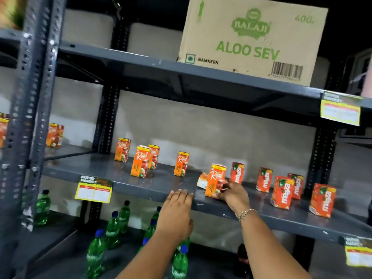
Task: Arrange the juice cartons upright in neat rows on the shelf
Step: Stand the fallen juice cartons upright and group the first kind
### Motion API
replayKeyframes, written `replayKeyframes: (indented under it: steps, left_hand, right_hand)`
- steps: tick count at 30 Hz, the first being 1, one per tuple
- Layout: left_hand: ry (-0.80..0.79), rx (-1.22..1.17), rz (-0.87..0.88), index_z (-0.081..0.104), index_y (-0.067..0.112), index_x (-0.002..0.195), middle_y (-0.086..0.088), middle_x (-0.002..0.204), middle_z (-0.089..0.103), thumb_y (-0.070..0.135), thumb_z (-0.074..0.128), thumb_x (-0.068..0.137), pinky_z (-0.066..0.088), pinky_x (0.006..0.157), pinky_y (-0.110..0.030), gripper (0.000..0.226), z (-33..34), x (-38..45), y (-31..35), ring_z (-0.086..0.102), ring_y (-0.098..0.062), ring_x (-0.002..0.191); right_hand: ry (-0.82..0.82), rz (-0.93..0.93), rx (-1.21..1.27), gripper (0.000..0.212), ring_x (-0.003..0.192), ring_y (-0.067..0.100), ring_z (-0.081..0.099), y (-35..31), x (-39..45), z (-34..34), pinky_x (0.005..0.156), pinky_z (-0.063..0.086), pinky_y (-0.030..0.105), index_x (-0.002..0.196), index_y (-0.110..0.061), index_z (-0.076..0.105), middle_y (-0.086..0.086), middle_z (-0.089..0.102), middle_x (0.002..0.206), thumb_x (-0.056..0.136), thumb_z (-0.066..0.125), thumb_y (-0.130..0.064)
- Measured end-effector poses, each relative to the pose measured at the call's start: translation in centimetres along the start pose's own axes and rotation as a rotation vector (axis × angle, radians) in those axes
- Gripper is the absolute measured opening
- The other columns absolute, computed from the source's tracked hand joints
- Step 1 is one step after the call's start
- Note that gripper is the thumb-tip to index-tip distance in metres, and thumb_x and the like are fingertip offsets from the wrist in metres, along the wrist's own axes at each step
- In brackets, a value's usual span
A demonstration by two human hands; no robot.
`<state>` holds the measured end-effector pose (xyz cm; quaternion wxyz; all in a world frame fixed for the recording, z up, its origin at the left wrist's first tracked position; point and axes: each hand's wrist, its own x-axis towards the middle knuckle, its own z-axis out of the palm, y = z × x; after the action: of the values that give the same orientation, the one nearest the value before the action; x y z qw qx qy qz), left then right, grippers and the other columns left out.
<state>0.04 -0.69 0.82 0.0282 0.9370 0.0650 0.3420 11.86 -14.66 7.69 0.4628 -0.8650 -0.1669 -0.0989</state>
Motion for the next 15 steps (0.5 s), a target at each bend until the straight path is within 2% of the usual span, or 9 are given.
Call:
replayKeyframes:
  steps: [2, 4, 7, 8, 11, 13, 15]
  left_hand:
    - [0.012, -0.006, -0.013, 0.024, 0.019, 0.145, -0.001, 0.153, 0.029, 0.031, 0.056, 0.083, 0.004, 0.12, -0.036, 0.071, 0.08, -0.15, 0.08, 0.019, -0.019, 0.142]
    - [0.022, -0.011, -0.031, 0.026, 0.019, 0.145, 0.0, 0.153, 0.03, 0.03, 0.054, 0.083, 0.003, 0.12, -0.035, 0.068, 0.13, -0.03, 0.2, 0.02, -0.018, 0.142]
    - [0.045, -0.015, -0.049, 0.03, 0.018, 0.143, -0.002, 0.151, 0.033, 0.027, 0.055, 0.082, 0.001, 0.119, -0.033, 0.066, 0.07, 0.29, 0.5, 0.022, -0.02, 0.141]
    - [0.048, -0.013, -0.049, 0.031, 0.017, 0.142, -0.003, 0.151, 0.034, 0.026, 0.056, 0.082, 0.0, 0.119, -0.032, 0.066, -0.02, 0.32, 0.59, 0.023, -0.02, 0.141]
    - [0.026, 0.005, -0.056, 0.033, 0.016, 0.141, -0.005, 0.15, 0.036, 0.024, 0.058, 0.081, 0.002, 0.118, -0.032, 0.066, -0.24, 0.22, 0.58, 0.024, -0.021, 0.141]
    - [-0.008, 0.028, -0.041, 0.031, 0.015, 0.142, -0.006, 0.15, 0.034, 0.024, 0.058, 0.081, 0.003, 0.118, -0.033, 0.068, -0.46, 0.16, 0.36, 0.024, -0.022, 0.141]
    - [-0.041, 0.061, 0.002, 0.026, 0.015, 0.146, -0.006, 0.154, 0.029, 0.028, 0.058, 0.083, 0.002, 0.118, -0.035, 0.071, -0.73, 0.19, -0.3, 0.02, -0.022, 0.143]
  right_hand:
    - [-0.021, -0.009, -0.157, 0.019, 0.084, 0.025, 0.063, 0.19, 0.16, -0.22, 0.07, 0.04, 0.026, 0.081, -0.013, 0.069, 0.007, 0.068, 0.088, 0.072, 0.081, -0.024]
    - [-0.048, -0.037, -0.269, 0.024, 0.077, 0.022, 0.056, 0.21, 0.44, -0.21, 0.068, 0.038, 0.026, 0.083, -0.012, 0.07, 0.01, 0.072, 0.098, 0.074, 0.078, -0.033]
    - [-0.042, -0.067, -0.244, 0.024, 0.08, 0.026, 0.061, 0.26, 0.81, -0.35, 0.067, 0.038, 0.028, 0.07, -0.016, 0.06, 0.012, 0.073, 0.1, 0.076, 0.076, -0.033]
    - [-0.033, -0.081, -0.229, 0.025, 0.086, 0.029, 0.064, 0.16, 0.63, -0.46, 0.067, 0.038, 0.029, 0.071, -0.017, 0.058, 0.011, 0.073, 0.099, 0.077, 0.076, -0.032]
    - [-0.034, -0.088, -0.148, 0.027, 0.1, 0.032, 0.065, -0.18, 0.26, -0.48, 0.075, 0.043, 0.033, 0.092, -0.018, 0.064, 0.009, 0.071, 0.1, 0.075, 0.078, -0.034]
    - [-0.028, -0.075, -0.096, 0.031, 0.098, 0.034, 0.065, -0.23, 0.26, -0.31, 0.079, 0.046, 0.035, 0.101, -0.016, 0.069, 0.013, 0.072, 0.107, 0.076, 0.078, -0.031]
    - [-0.016, -0.059, -0.071, 0.033, 0.091, 0.032, 0.065, 0.12, 0.56, -0.01, 0.08, 0.048, 0.036, 0.1, -0.017, 0.071, 0.012, 0.073, 0.106, 0.073, 0.079, -0.033]
